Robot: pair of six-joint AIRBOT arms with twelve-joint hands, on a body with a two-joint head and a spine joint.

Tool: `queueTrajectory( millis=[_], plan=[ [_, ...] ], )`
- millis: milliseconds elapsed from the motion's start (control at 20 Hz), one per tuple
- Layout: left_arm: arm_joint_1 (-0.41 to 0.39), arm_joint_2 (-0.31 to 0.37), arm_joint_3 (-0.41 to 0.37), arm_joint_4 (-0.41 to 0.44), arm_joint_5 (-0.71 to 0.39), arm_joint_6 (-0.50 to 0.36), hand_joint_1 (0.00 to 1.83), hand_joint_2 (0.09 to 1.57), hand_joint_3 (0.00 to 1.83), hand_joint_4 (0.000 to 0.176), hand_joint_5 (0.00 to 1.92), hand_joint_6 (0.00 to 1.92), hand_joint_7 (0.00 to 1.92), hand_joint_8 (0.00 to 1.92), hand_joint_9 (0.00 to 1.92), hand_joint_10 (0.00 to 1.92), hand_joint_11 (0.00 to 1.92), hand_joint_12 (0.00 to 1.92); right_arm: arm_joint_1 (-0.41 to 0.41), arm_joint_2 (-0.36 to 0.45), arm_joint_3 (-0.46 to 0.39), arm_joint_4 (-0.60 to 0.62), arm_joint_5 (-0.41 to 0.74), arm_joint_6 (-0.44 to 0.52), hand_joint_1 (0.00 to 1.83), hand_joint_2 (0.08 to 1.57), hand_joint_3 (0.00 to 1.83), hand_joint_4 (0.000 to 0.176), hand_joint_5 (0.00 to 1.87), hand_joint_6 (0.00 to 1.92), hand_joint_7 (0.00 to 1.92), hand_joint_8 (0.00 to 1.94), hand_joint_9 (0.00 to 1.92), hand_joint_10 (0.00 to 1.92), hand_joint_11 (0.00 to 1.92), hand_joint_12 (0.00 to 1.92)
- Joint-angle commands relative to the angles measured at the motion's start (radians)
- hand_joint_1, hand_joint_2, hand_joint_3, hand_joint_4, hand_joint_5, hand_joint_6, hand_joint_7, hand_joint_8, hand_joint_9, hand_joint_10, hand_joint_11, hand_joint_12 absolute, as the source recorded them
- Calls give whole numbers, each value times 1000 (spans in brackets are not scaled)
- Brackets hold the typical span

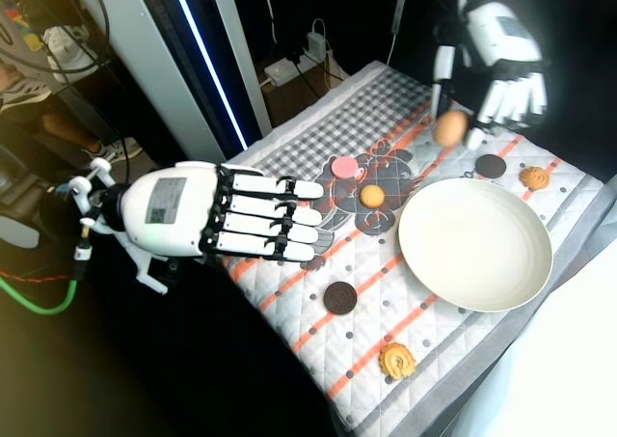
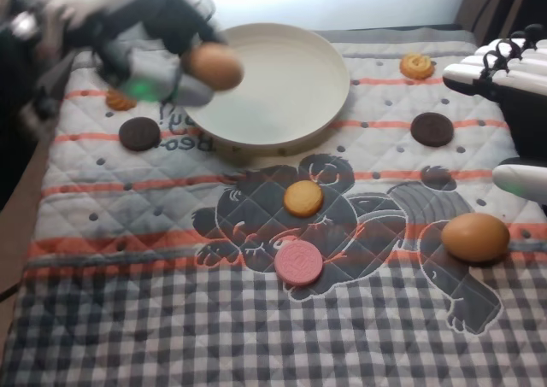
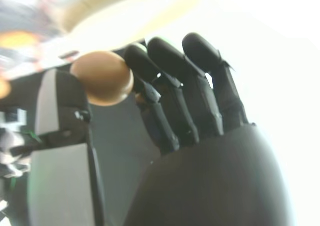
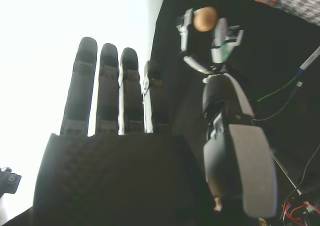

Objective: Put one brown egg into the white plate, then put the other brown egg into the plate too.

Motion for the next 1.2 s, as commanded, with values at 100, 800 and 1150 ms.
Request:
queueTrajectory(
  millis=[100,800,1150],
  plan=[
    [-36,-100,138,-61,64,-3,928,1006,0,20,670,152,643,619,442,1065,174,1500,4,-15,20,24,118,3,303,1299,0,57,249,4,349,4,329,4,351,16],
    [183,190,-233,132,-368,-337,715,909,1,176,63,0,257,6,348,4,0,794,0,-19,-10,-50,146,3,499,1127,0,47,307,4,424,6,452,11,486,53],
    [355,339,-444,210,-578,-341,706,900,2,145,172,3,316,2,326,1,0,623,-7,-49,-2,-144,-9,3,793,947,0,98,340,2,458,6,527,10,528,100]
  ],
)
